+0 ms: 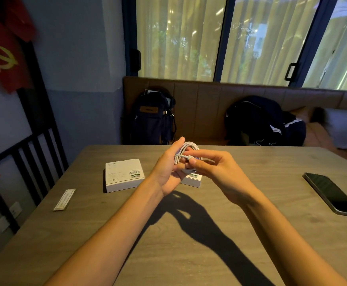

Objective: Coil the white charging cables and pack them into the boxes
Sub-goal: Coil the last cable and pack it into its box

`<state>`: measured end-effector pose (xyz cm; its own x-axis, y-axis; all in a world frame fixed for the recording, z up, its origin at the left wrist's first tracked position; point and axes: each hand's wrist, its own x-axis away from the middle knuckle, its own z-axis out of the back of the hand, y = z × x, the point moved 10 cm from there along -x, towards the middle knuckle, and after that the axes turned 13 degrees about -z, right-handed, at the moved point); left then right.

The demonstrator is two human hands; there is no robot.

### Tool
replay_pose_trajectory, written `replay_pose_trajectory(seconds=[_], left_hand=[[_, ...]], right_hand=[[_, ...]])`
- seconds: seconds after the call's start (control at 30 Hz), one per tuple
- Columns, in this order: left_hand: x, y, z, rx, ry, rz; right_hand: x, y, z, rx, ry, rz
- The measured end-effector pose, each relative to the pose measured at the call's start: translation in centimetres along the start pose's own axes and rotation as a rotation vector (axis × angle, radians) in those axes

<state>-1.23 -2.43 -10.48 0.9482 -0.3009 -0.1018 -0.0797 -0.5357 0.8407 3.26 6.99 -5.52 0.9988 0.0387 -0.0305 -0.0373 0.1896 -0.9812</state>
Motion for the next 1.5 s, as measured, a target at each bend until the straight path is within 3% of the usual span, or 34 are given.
replay_pose_trajectory(seconds=[0.2, 0.4, 0.53, 0.63, 0.77, 0.9, 1.07, 1.33, 1.5], left_hand=[[0.3, -0.3, -0.1, 0.043, 0.042, 0.014], [0.2, 0.2, -0.6, -0.135, 0.019, -0.051], [0.1, 1.2, -0.8, -0.261, 0.019, -0.183], [-0.1, 1.6, -0.4, -0.292, 0.055, -0.237], [-0.2, 1.4, 0.7, -0.231, 0.134, -0.157], [0.0, 0.1, 0.8, -0.152, 0.166, -0.040], [-0.2, -0.3, 1.1, -0.178, 0.176, -0.042], [0.0, -0.8, -0.5, -0.162, 0.040, -0.006], [-0.2, -1.0, -0.8, -0.293, -0.018, -0.029]], right_hand=[[-0.2, 0.4, 0.3, -0.036, 0.077, -0.009], [-0.7, 2.0, 1.7, -0.183, 0.247, -0.055], [-1.3, 2.7, 1.9, -0.194, 0.265, -0.118], [-1.4, 2.4, 1.4, -0.104, 0.210, -0.087], [-1.3, 2.3, 0.7, -0.230, 0.036, -0.099], [-1.2, 2.3, 1.0, -0.206, -0.007, -0.114], [-1.1, 2.5, 1.1, -0.164, -0.042, -0.107], [-1.0, 3.2, 1.8, -0.184, -0.137, -0.196], [-0.9, 3.5, 1.8, -0.122, -0.134, -0.186]])
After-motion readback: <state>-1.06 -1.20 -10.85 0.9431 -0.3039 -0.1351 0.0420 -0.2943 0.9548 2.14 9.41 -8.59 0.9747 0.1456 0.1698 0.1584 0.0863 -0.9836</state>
